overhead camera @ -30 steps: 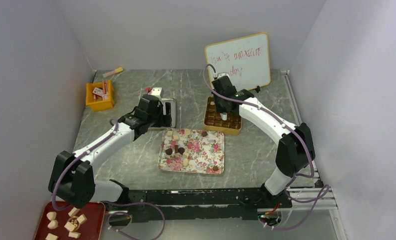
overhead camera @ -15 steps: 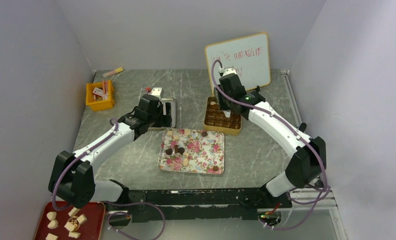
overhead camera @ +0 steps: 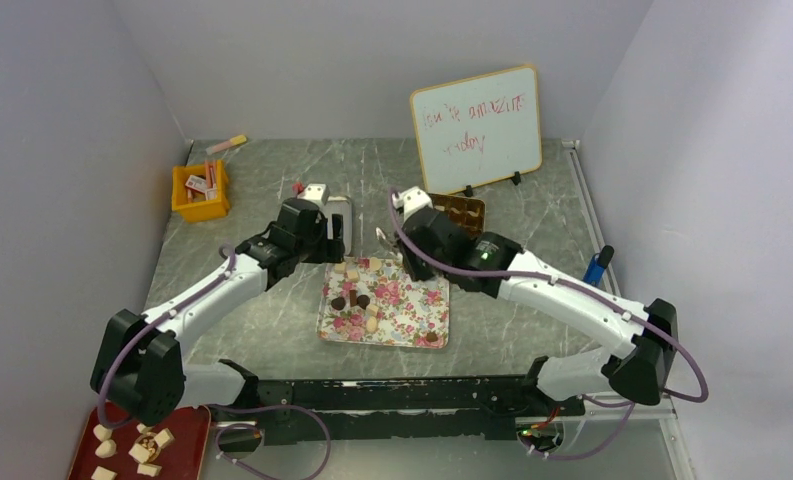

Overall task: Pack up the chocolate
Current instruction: Pick up the fake chocolate from the plate.

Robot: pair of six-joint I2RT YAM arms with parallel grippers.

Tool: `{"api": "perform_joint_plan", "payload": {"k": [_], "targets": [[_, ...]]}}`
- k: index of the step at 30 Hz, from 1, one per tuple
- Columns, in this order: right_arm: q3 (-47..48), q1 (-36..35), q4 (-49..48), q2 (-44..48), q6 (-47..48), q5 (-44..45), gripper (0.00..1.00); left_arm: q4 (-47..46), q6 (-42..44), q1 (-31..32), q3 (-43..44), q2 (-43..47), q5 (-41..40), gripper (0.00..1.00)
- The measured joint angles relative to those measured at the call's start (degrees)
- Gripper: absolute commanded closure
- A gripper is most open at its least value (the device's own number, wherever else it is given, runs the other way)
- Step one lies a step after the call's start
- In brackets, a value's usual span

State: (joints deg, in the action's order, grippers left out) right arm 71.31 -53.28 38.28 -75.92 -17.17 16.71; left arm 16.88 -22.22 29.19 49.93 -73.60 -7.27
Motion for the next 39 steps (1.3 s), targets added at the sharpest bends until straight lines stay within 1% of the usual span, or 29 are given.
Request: {"api": "perform_joint_plan", "payload": {"k": [2,8,18,22,27,30,36,39], "targets": [[-1.7,-2.8,1.4,0.9,-1.3,0.5,0.91,0.0,-0.1,0.3,-1.1,0.6,0.0,0.19],[-7.2,-7.6,3.5,2.1,-4.5,2.4,0.92,0.1,-1.0,1.1,-2.8,1.1,0.0,0.2],[-13.6,-11.0,2.8,0.0,-7.1,4.0,0.92,0.1,-1.5,3.0,-2.8,1.1,-0.1,0.2],[-14.4,-11.8,1.9,-2.3,-7.9,4.1,0.92,0.1,-1.5,3.2,-2.8,1.1,-0.2,0.2],[-14.6,-13.2,1.1,-2.8,-8.6,4.2,0.91,0.1,-1.5,3.4,-2.8,1.1,-0.4,0.2],[-14.6,-14.5,1.1,-2.8,-9.0,4.3,0.88,0.1,-1.5,3.5,-2.8,1.1,-0.7,0.19],[-13.2,-16.8,2.7,-2.8,-9.7,4.2,0.78,0.1,-1.5,3.5,-2.8,1.1,-1.2,0.19],[-12.7,-17.6,3.9,-2.7,-10.2,4.2,0.76,0.1,-1.5,3.5,-2.8,1.1,-1.2,0.19]]}}
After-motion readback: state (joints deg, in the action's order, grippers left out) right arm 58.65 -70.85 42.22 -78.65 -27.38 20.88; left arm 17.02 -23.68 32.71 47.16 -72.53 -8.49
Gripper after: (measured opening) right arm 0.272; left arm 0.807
